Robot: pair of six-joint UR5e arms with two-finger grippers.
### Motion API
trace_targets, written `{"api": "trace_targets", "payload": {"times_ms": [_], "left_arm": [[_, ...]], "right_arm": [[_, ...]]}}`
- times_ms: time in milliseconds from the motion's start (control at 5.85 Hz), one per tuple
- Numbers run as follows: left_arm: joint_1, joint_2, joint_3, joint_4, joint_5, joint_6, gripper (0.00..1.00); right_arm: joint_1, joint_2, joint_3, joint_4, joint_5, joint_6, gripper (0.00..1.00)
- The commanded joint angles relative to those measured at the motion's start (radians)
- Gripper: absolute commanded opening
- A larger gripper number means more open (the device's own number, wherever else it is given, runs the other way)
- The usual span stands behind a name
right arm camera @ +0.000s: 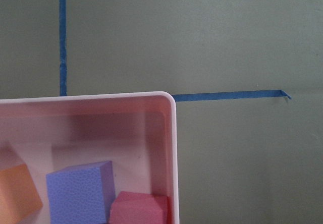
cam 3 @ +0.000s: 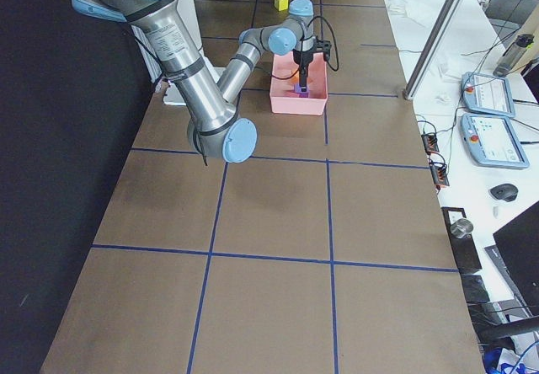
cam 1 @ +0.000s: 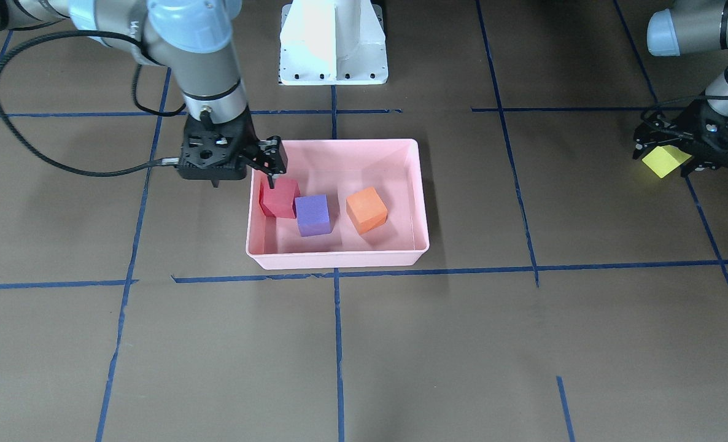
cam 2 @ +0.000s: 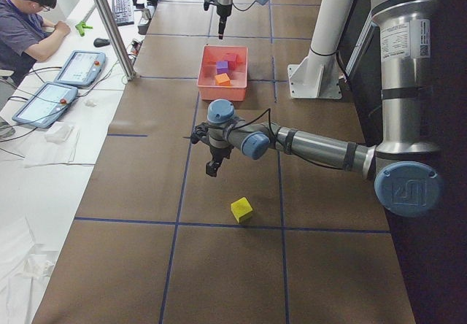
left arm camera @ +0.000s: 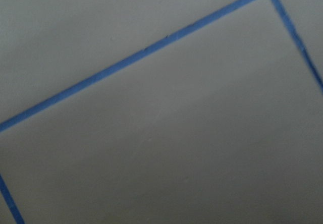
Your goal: Place blocks into pink bin with both arms
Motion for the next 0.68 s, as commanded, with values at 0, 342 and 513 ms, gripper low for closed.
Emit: {"api": "trace_targets", "payload": {"times_ms": [0, 342, 513], "left_arm": [[-0.002, 0.101, 0.104, -0.290, -0.003, 0.120, 1.00], [-0.015, 0.157, 0.111, -0.299, -0.061, 0.239, 1.00], [-0.015, 0.164, 0.123, -0.302, -0.066, 0.242, 1.00]], "right_arm": [[0.011, -0.025, 0.019, 0.001, 0.007, -0.018, 1.00], [0.011, -0.033, 0.028, 0.003, 0.004, -0.018, 1.00], [0.011, -0.039, 0.030, 0.003, -0.001, -0.018, 1.00]]}}
